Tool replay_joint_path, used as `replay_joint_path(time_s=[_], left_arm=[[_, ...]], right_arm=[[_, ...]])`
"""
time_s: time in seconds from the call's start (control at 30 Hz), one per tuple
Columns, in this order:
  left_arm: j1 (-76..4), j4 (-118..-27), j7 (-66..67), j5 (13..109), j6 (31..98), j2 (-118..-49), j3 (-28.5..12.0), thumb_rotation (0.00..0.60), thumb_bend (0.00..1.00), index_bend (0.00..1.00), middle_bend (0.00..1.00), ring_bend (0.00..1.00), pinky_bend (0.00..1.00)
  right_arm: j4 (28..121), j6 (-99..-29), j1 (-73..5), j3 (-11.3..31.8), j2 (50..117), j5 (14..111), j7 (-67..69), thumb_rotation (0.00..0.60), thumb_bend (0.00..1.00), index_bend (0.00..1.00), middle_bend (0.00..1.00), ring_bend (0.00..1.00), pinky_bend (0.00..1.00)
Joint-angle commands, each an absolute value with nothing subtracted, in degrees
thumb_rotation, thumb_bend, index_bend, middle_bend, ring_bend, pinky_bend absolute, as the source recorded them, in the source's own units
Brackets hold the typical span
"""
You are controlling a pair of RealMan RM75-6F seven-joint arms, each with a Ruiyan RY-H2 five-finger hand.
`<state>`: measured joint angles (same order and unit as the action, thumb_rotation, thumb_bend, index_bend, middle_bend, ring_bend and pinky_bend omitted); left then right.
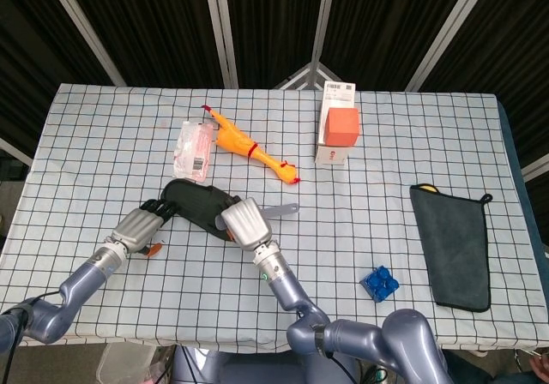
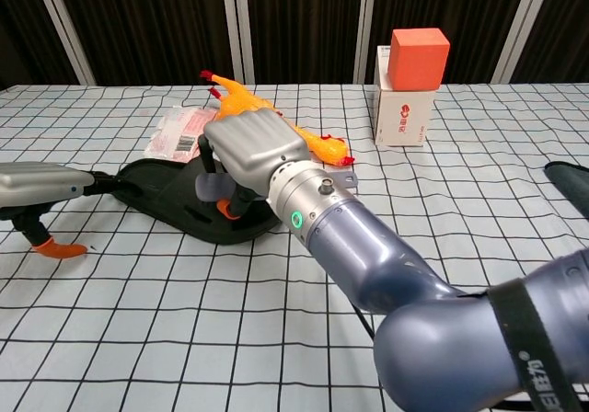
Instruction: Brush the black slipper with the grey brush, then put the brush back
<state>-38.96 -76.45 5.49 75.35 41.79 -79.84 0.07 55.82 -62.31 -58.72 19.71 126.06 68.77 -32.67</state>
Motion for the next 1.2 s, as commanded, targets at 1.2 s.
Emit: replay_joint_path(time_s=[1.2], left_arm=[[-39.2,-78.4,5.8,75.8,42.8,-79.6,0.5,0.600,0.51,0.00,0.00,0.00,0.00]], right_arm=[[50.2,-60.2,-57.6,21.3,126.1,68.1,-32.4,0.600,0.87,0.89,0.79,0.66,0.77]])
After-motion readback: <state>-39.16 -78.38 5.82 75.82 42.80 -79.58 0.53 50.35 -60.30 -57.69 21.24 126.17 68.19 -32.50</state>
